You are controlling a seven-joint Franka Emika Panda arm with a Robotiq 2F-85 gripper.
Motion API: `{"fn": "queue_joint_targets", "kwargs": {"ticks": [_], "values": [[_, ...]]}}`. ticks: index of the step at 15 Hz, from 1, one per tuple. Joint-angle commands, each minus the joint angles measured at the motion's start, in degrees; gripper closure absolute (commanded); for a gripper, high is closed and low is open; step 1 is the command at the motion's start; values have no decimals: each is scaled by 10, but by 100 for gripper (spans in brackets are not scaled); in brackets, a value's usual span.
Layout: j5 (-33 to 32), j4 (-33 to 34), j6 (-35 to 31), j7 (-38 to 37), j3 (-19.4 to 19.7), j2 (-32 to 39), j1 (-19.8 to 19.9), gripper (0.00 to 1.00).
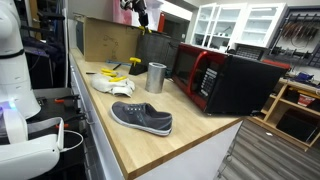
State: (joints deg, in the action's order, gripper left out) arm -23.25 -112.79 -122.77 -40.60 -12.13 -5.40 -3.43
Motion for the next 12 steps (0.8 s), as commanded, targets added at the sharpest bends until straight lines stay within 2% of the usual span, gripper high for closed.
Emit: {"fn": "queue_joint_targets", "kwargs": {"ticks": [1, 5, 12], "values": [[-47, 65, 19, -56, -3, 59, -14, 96], [-83, 132, 47, -112, 0, 127, -53, 96], [-103, 251, 125, -150, 17, 205, -136, 96]]}}
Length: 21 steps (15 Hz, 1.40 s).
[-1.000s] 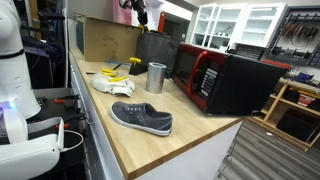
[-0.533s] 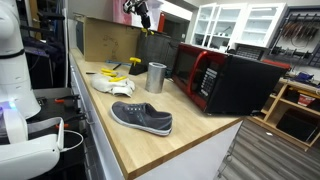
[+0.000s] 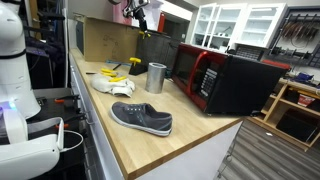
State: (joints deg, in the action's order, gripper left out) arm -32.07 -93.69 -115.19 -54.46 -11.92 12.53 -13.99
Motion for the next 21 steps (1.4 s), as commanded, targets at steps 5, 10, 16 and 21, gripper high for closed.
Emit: {"fn": "queue_joint_targets", "kwargs": {"ticks": [5, 10, 16, 21], "values": [[-54, 91, 103, -16, 34, 32, -53, 96], [-62, 38, 123, -9, 50, -1, -33, 96], [-73, -61, 103, -41, 74, -48, 1, 96], [-79, -129, 110, -48, 85, -93, 38, 96]]}}
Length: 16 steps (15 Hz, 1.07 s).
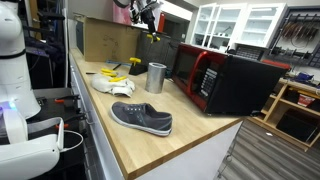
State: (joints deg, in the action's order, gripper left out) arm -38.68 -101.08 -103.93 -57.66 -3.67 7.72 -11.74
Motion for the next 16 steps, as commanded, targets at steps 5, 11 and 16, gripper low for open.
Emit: {"fn": "queue_joint_targets", "kwargs": {"ticks": [5, 11, 16], "values": [[-41, -93, -5, -34, 10, -66, 51, 96], [-52, -98, -26, -88, 17, -53, 77, 96], [-54, -87, -36, -126, 21, -37, 82, 96]]}}
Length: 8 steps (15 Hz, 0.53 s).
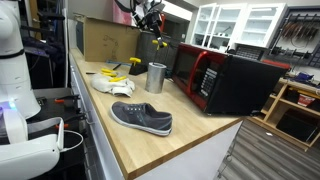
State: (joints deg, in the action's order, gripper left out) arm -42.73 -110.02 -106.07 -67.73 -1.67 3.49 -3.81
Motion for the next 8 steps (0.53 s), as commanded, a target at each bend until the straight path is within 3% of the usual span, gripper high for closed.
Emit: {"fn": "queue_joint_targets", "kwargs": {"ticks": [1, 8], "values": [[-15, 3, -19, -35, 1, 9, 3, 96], [-45, 10, -44, -97, -1, 25, -1, 96]]}}
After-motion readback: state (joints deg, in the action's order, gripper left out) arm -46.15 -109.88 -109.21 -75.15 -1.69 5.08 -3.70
